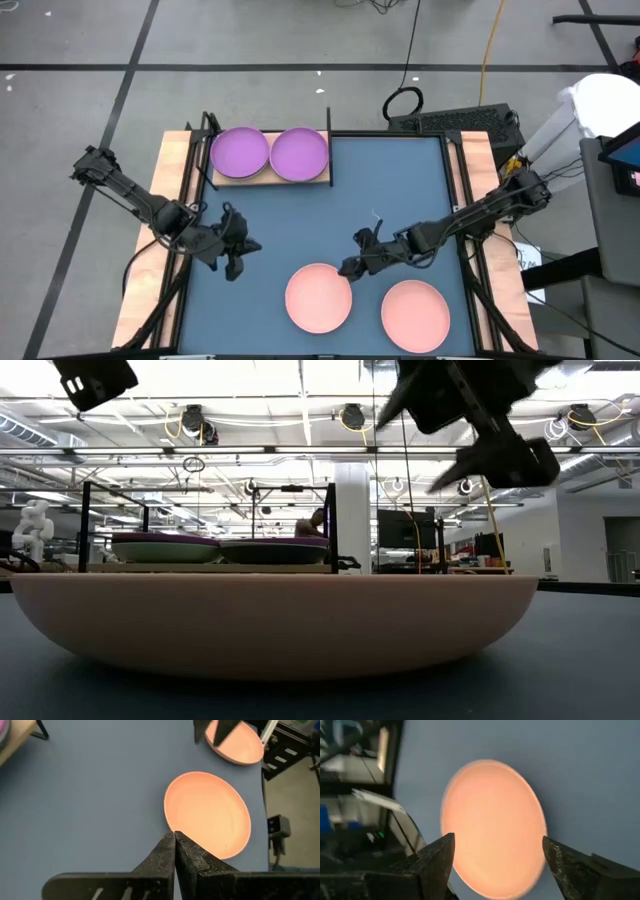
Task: Place and stack plates onto a shelf
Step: Stack the left light orange plate on top of the right violet plate on the shelf
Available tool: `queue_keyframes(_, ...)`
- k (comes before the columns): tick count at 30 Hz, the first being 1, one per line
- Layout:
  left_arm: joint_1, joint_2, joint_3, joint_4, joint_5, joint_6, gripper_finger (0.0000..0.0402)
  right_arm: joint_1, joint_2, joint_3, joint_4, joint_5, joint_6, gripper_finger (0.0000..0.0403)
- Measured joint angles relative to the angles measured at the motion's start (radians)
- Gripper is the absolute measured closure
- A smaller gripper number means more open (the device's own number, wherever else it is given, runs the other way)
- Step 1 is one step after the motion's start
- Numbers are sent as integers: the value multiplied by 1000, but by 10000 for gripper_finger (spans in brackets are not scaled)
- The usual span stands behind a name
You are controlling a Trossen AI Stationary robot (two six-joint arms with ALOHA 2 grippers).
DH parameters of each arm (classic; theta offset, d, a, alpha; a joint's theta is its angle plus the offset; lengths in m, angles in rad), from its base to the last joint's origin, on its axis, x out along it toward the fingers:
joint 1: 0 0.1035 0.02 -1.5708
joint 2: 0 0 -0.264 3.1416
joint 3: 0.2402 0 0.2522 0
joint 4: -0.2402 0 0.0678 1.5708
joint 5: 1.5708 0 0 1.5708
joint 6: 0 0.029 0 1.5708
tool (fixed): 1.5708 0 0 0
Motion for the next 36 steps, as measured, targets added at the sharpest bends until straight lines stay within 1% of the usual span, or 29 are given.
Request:
queue_keyframes(2, 0, 0, 0, -1, -18, 1, 396, 1, 19, 0, -13, -25, -24, 126)
queue_keyframes(6, 0, 0, 0, -7, -29, 9, 396, 3, 63, 0, -10, -28, -31, 136)
queue_keyframes(8, 0, 0, 0, -7, -29, 10, 396, 3, 93, 1, -5, -22, -7, 140)
queue_keyframes(13, -3, 0, 0, -7, -30, -12, 396, 3, 167, 1, 70, -52, 10, 149)
queue_keyframes(16, -17, 0, 0, -7, -30, -26, 396, 3, 190, 2, 72, -78, 10, 159)
queue_keyframes(19, -32, 0, 0, -8, -30, -39, 396, 3, 199, 2, 40, -73, 23, 172)
queue_keyframes(24, -50, 0, 0, -10, -31, -46, 396, 0, 198, 2, 41, -49, 14, 197)
queue_keyframes(36, -52, 0, 0, -69, -31, -18, 396, 0, 198, 2, 18, -24, 9, 239)
